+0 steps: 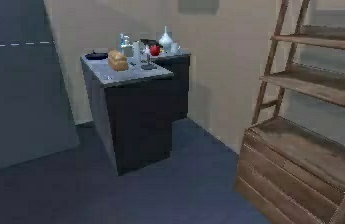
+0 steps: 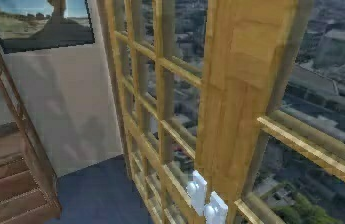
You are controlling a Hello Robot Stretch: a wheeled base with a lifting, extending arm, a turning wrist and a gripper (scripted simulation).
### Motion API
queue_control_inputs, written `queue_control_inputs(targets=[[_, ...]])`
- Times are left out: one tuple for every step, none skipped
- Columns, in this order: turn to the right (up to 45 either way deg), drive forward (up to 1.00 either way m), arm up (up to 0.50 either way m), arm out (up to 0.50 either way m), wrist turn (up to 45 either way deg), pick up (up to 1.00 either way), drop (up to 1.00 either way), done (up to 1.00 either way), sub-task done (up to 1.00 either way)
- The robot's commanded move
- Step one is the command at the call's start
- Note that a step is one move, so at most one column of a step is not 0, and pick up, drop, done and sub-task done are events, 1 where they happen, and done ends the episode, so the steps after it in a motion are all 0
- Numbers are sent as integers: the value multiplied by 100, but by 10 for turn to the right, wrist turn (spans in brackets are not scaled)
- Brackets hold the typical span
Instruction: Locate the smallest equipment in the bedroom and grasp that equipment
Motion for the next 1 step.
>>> queue_control_inputs(targets=[[-300, 0, 0, 0, 0, 0, 0, 0, 0]])
